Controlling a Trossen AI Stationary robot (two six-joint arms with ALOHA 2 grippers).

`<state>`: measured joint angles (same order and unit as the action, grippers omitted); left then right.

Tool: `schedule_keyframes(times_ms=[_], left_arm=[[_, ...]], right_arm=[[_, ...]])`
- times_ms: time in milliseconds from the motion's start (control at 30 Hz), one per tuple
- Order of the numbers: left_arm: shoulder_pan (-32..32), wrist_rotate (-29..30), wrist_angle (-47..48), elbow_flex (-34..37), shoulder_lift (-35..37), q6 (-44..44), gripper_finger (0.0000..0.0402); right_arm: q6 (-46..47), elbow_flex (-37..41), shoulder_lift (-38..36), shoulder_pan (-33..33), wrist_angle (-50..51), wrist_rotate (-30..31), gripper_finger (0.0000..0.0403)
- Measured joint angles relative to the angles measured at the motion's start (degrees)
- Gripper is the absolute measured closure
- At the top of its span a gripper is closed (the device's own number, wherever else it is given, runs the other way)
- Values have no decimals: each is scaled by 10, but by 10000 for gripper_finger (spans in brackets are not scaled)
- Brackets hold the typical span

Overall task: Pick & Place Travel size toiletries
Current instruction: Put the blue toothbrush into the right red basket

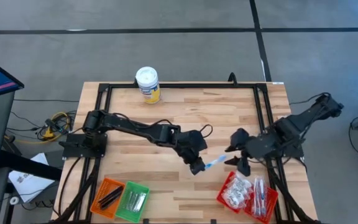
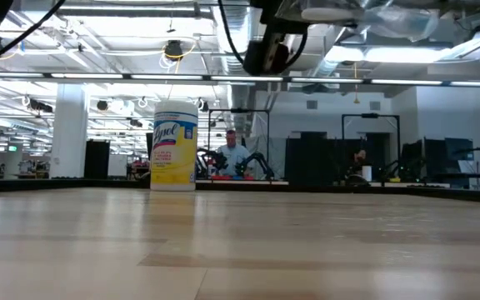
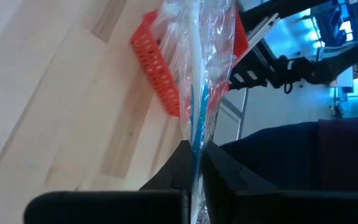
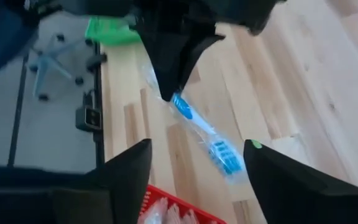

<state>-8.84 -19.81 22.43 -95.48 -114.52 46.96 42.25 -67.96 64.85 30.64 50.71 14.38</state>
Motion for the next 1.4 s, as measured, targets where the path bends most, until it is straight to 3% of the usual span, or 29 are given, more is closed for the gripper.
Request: schedule_keyframes(times_ms=[133, 333, 500, 800, 1200, 1400], left_arm=[[-1, 14, -10, 0, 0, 0, 396], [-1, 15, -20, 0, 0, 0, 396], [-1, 18, -25, -1, 0, -1, 396], [5, 20, -34, -1, 0, -13, 396], [5, 30, -51, -1, 0, -17, 396], [5, 35, -55, -1, 0, -17, 396]], right_arm=[[-50, 0, 39, -31, -4, -55, 144], [-92, 0, 83, -47, -4, -59, 150], [-125, 0, 101, -61, -26, -102, 168], [-144, 0, 124, -90, -43, -159, 218], [-155, 0, 124, -94, -45, -179, 341], [-154, 0, 124, -94, -44, -180, 332]])
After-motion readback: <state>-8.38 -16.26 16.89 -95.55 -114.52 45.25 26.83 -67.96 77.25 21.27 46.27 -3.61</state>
